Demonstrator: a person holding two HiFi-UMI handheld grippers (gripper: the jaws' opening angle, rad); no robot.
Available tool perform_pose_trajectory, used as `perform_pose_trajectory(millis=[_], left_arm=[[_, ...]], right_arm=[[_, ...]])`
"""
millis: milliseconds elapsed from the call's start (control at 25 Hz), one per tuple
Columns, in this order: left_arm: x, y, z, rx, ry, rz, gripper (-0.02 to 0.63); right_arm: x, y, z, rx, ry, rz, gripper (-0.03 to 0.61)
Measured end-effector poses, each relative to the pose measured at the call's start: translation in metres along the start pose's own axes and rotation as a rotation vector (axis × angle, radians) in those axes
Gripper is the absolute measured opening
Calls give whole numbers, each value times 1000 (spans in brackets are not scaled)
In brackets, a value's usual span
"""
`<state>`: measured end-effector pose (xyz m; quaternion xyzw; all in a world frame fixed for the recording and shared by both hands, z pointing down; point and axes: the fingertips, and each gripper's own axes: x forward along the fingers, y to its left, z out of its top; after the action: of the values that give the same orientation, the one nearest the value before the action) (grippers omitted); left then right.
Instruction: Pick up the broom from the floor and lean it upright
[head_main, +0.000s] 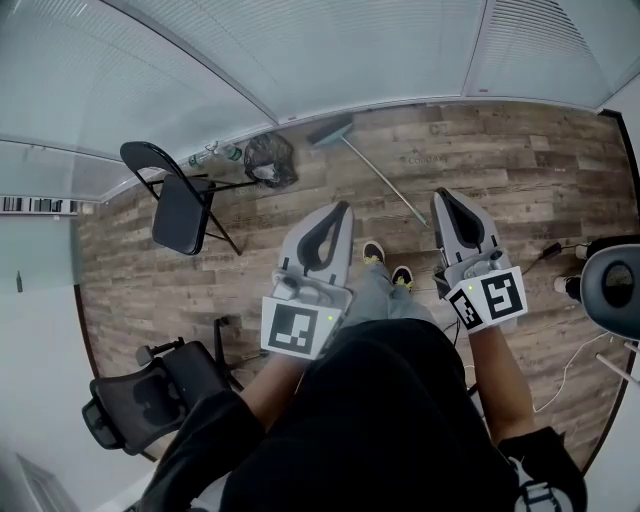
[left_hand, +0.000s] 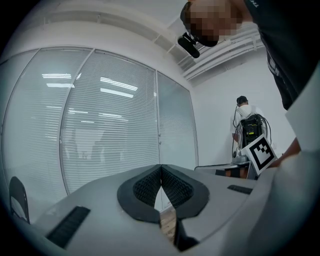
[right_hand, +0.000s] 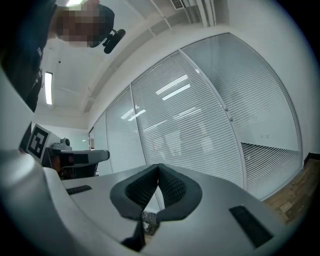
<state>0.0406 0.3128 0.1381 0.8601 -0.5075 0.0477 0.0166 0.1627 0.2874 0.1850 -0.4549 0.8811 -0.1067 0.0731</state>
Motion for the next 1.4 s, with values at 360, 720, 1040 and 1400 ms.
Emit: perform_pose_trajectory(millis=[360,720,1040,1400], left_arm=[[35,7,-2,-6,0,-50,20],[88,70,-17,-48,13,-92,20],[149,132,-39,-128,8,-146,20],[225,133,-122,-122,157,-269,20]], right_arm=[[15,-24,-1,-15,16,-20,15],[86,-46,-15,-32,74,-50,15],[159,-66,-39,-102,197,-68,15],[179,-142,-102,-132,392,-106,17]])
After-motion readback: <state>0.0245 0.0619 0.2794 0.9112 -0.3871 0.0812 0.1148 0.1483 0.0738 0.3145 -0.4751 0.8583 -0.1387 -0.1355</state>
